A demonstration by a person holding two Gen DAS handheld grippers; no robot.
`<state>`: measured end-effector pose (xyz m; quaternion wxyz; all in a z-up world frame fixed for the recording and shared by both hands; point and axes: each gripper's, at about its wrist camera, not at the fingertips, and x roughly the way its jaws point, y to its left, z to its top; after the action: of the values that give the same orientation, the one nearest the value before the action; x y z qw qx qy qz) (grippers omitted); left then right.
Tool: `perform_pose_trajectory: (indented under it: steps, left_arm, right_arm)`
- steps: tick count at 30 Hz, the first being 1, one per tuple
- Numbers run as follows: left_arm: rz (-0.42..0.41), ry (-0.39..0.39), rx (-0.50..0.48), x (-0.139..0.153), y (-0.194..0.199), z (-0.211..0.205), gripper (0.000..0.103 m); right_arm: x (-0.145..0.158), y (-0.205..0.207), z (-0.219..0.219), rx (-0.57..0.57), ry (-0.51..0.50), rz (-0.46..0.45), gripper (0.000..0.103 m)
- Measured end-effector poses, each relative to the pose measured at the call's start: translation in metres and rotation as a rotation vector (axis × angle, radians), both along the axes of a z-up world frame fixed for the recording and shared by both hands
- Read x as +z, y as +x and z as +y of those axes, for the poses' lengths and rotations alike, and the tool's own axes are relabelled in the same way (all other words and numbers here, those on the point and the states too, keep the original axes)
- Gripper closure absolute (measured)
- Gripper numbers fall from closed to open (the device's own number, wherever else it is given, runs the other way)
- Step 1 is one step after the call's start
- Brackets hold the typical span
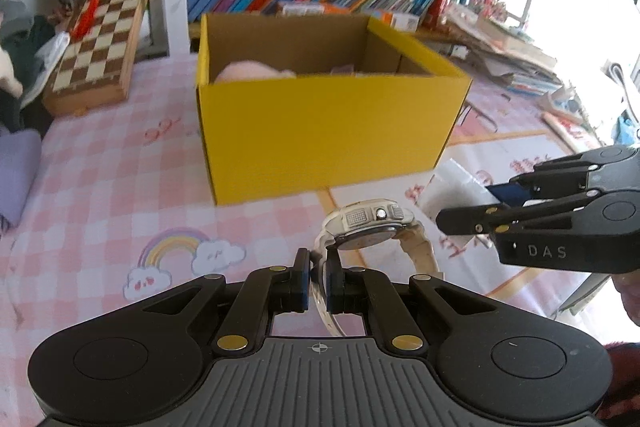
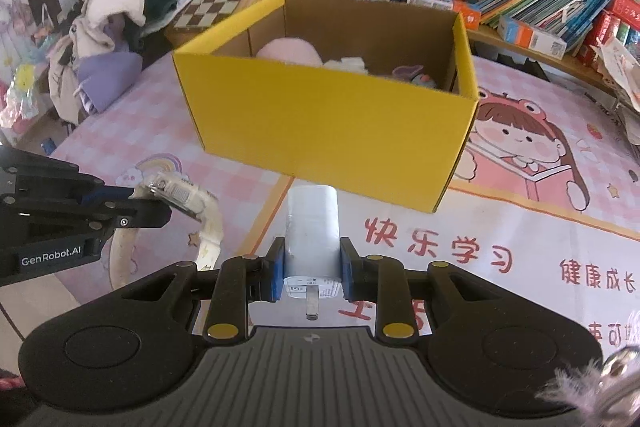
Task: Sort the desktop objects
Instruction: 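Lift the watch and charger with both tools and carry them toward the yellow box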
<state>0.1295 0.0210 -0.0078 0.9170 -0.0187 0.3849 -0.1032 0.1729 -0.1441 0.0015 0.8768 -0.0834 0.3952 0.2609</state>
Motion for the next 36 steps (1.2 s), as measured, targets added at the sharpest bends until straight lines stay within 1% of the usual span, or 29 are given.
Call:
perform_pose_trajectory:
  steps: [4,11,18,22,28,36]
  left_arm:
    - [-0.044,-0.005,-0.007,0.015,0.003,-0.001,0.097]
    - [-0.134,-0.020,-0.007,0.046,0.018,0.002,0.097]
    - [-0.231,-0.015,-0.005,0.077,0.043,0.005,0.097]
    - [-0.267,-0.009,0.011,0.088,0.063,0.008,0.097]
    - [-0.283,0.027,0.029,0.091,0.092,0.011,0.097]
    - [-0.242,0.074,0.050,0.076,0.125,0.012,0.097]
  right_arm:
    - [0.015,0.002,-0.004,-0.006,0.030,-0.024,0.078]
    - [0.052,0.018,-0.006,0.010,0.077,-0.110,0.078]
    - [0.086,0.048,-0.004,0.052,0.098,-0.215,0.078]
    - [0.099,0.072,0.000,0.072,0.098,-0.263,0.078]
    - [0.103,0.105,0.006,0.100,0.085,-0.287,0.078]
    - [0.087,0.143,0.021,0.140,0.060,-0.249,0.078]
